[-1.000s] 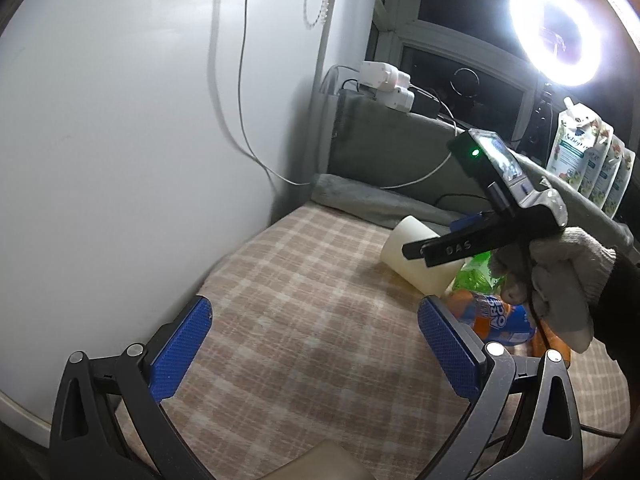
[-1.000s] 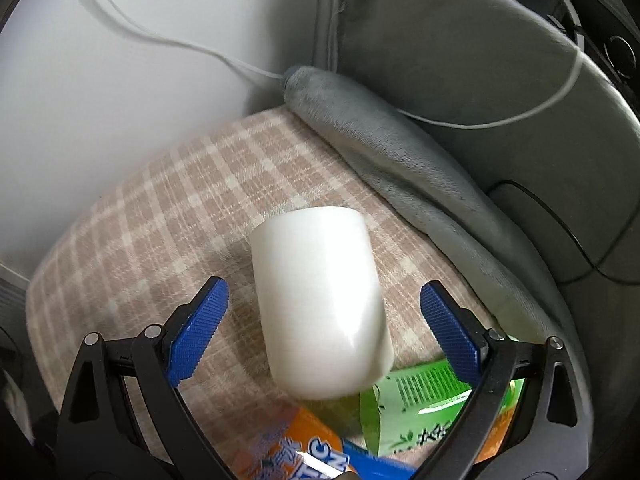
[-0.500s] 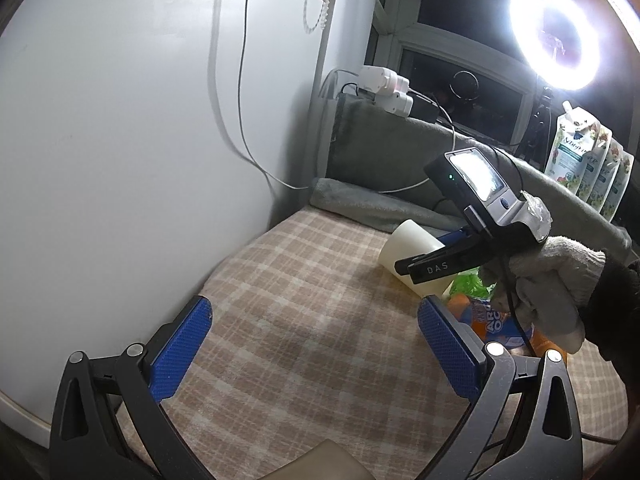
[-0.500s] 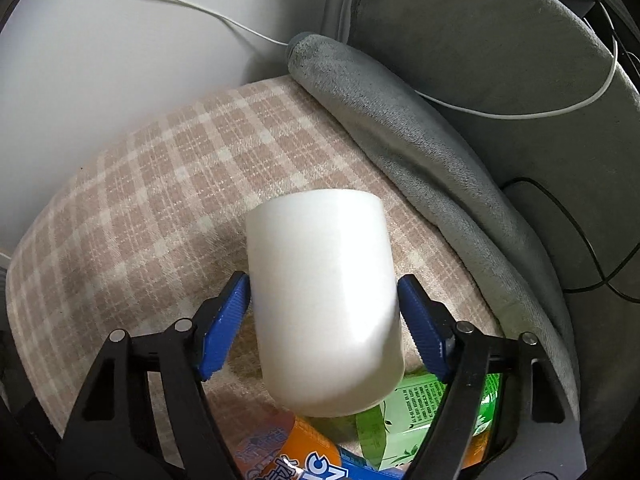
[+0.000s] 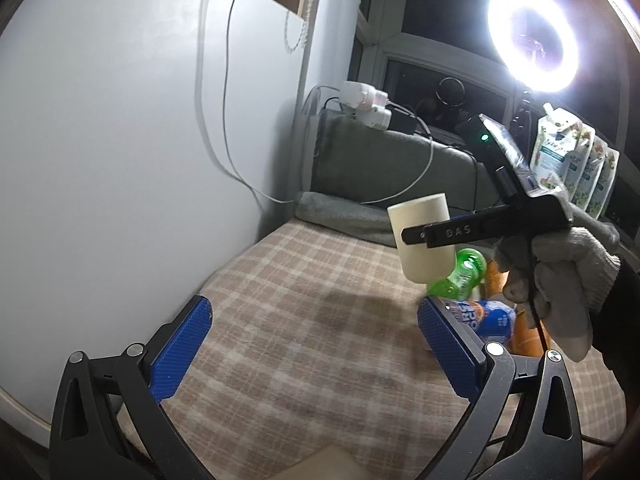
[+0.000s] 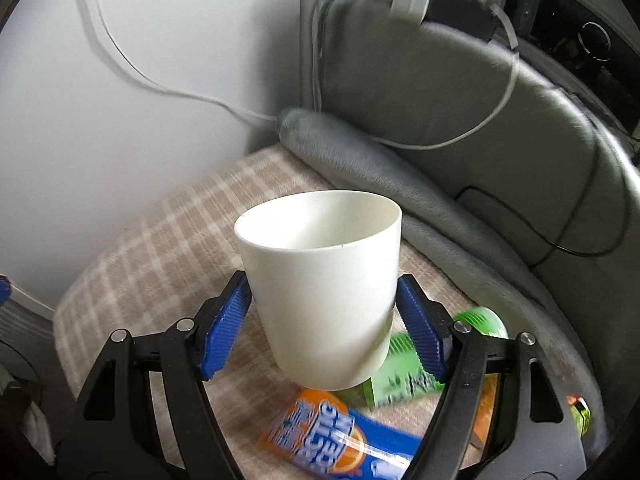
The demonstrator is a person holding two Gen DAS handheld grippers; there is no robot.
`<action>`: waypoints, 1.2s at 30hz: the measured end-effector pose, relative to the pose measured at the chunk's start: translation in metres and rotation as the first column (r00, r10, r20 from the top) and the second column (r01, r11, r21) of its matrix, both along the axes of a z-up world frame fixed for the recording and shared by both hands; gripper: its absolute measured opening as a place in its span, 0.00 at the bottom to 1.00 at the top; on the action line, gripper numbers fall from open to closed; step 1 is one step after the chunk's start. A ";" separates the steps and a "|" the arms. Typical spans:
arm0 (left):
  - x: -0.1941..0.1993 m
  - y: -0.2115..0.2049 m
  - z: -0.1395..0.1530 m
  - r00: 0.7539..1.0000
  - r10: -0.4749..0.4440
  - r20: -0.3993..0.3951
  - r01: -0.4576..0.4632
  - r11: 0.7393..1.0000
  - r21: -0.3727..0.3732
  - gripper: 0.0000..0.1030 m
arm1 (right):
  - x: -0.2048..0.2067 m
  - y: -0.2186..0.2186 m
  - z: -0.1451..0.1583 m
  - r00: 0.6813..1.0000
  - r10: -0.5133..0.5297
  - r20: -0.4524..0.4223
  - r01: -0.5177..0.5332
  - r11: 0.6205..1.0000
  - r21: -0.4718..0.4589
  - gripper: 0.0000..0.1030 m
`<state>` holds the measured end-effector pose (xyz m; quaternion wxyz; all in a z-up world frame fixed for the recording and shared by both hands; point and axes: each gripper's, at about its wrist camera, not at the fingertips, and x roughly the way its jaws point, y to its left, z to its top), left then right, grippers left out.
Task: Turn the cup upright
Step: 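Lift the white cup with the right gripper and rotate it rim-up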
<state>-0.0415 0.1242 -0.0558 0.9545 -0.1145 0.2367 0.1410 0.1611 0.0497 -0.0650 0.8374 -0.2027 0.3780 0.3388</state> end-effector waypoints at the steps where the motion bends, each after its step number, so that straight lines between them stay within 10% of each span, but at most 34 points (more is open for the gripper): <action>1: -0.001 -0.002 0.002 1.000 -0.005 0.004 0.005 1.000 0.002 0.99 | -0.006 -0.004 0.004 1.000 -0.003 0.007 0.003 1.000 0.011 0.74; 19: -0.002 -0.073 0.023 0.965 -0.257 0.052 0.259 0.965 -0.041 0.99 | -0.134 -0.175 0.058 0.987 -0.156 -0.024 0.157 0.959 0.234 0.74; 36: 0.035 -0.177 -0.006 0.816 -0.572 -0.081 0.548 0.811 -0.206 0.95 | -0.138 -0.326 -0.072 0.824 -0.309 -0.474 0.459 0.855 0.240 0.75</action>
